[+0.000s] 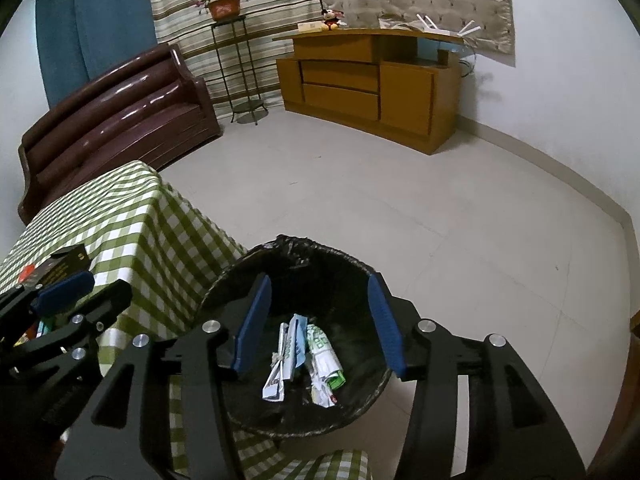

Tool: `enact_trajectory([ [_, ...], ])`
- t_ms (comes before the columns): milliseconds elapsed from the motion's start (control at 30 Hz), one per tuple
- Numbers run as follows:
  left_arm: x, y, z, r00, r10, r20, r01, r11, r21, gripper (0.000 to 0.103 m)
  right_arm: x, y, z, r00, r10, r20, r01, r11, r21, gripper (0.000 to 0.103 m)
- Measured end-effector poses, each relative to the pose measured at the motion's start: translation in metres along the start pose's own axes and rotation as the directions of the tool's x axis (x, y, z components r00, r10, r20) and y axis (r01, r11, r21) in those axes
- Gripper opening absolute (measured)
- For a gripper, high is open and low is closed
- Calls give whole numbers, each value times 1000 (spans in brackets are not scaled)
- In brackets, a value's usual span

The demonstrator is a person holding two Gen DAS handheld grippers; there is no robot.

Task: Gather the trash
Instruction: 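Move both open tools back over the table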

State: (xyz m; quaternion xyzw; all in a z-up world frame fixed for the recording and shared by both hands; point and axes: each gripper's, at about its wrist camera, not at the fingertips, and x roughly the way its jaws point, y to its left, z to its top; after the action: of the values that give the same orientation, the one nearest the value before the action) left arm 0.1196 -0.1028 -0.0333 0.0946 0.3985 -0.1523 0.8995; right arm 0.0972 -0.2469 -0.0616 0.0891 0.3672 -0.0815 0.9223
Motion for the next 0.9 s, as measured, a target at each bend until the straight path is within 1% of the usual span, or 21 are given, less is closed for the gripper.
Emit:
enact_trajectory([
  [267,-20,24,-13,1000,20,3,-20,999,-40,47,-13,21,-6,999,36,-7,-37,999,-19,51],
  [500,-42,59,-29,999,51,6,-51,995,-85,48,-24,51,-12,997,71,-9,-71,995,-68,52],
  [600,-53,74,-38,998,69,10,-68,992,-104,51,-29,62,-13,996,84,-9,-84,993,-87,56],
  [900,-73,118,-64,993,118,-4,-117,978,-171,51,-42,91,-23,993,118,-20,-120,984,-133,56],
])
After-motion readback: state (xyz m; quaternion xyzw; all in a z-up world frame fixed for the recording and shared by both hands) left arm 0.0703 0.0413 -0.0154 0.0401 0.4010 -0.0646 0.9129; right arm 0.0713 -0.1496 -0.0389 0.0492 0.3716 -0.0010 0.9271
